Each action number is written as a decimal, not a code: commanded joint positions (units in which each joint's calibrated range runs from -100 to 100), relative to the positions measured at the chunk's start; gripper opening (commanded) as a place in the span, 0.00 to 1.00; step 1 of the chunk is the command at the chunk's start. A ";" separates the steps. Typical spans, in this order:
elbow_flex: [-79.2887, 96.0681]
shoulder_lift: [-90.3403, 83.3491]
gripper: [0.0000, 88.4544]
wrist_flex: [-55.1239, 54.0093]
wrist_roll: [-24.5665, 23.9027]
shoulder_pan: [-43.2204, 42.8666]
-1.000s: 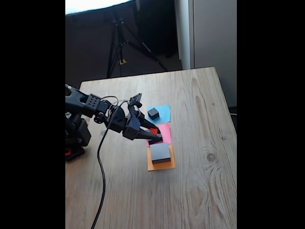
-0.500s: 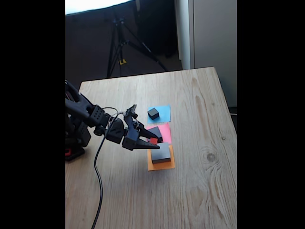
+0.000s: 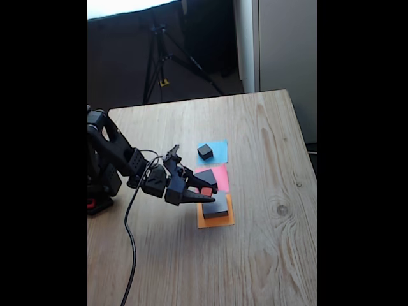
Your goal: Tower of hanoi
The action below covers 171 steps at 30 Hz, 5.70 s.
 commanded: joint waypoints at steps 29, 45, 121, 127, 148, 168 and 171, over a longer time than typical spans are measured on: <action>-4.98 7.31 0.08 -7.20 0.69 1.32; -7.25 7.62 0.26 -7.20 0.69 1.49; -31.52 -57.71 0.42 109.35 0.69 -32.36; -19.89 -58.02 0.44 93.81 0.69 -32.78; 18.57 -41.74 0.48 20.56 0.69 -33.95; 14.57 -11.76 0.49 -6.23 0.69 -34.12; 12.21 -7.07 0.49 -8.50 0.69 -34.20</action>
